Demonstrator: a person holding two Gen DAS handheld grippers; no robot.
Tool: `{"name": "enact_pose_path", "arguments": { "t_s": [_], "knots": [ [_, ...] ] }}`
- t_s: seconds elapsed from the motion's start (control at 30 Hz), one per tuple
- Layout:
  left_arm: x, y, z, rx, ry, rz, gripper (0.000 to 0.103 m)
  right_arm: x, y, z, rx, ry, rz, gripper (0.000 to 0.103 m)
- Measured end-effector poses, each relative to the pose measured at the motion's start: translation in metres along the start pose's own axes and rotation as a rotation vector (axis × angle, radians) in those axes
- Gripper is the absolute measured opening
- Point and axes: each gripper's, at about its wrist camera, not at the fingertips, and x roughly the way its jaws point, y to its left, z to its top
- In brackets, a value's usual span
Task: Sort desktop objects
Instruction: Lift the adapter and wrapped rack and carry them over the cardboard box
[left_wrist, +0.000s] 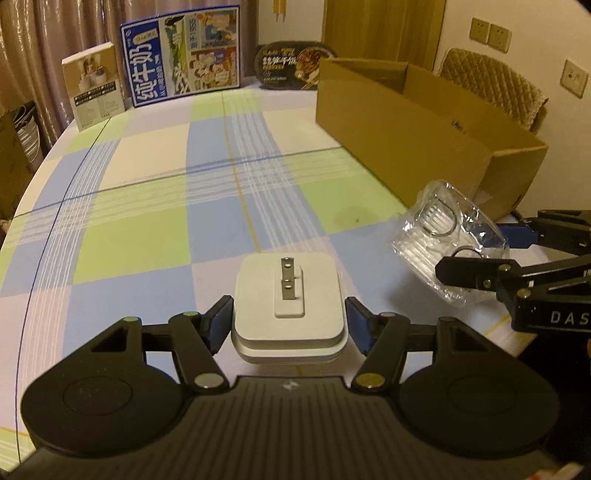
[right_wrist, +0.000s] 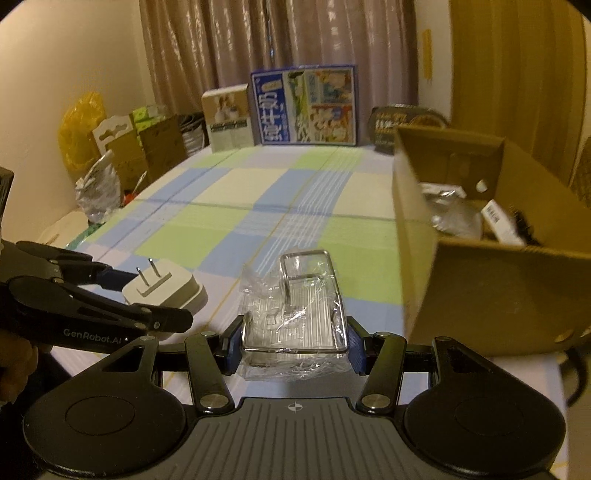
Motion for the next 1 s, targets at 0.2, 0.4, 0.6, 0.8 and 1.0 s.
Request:
{"name": "enact_pose_path", "arguments": {
  "t_s": [0.2,0.4,0.6,0.8,1.0],
  "knots": [
    [-0.012,-0.016,0.010,0.022,-0.032,-0.026,0.060,-0.026,-0.008,0.006,0.024,-0.043,-0.043,0.051],
    [-0.020,-0.035,0.021,0.048,-0.058,-0.060,0.060,-0.050,-0.022,0.009,0.046,-0.081,-0.089,0.051],
    [-0.024,-0.055,0.036,0.080,-0.079,-0.091,0.060,-0.070,-0.045,0.014,0.076,-0.119,-0.145,0.051],
    [-0.023,-0.078,0.061,0.106,-0.110,-0.127,0.060,-0.086,-0.071,0.022,0.110,-0.151,-0.198,0.051],
    [-0.018,-0.099,0.092,0.132,-0.150,-0.169,0.060,-0.094,-0.094,0.033,0.119,-0.178,-0.240,0.051]
  ]
}}
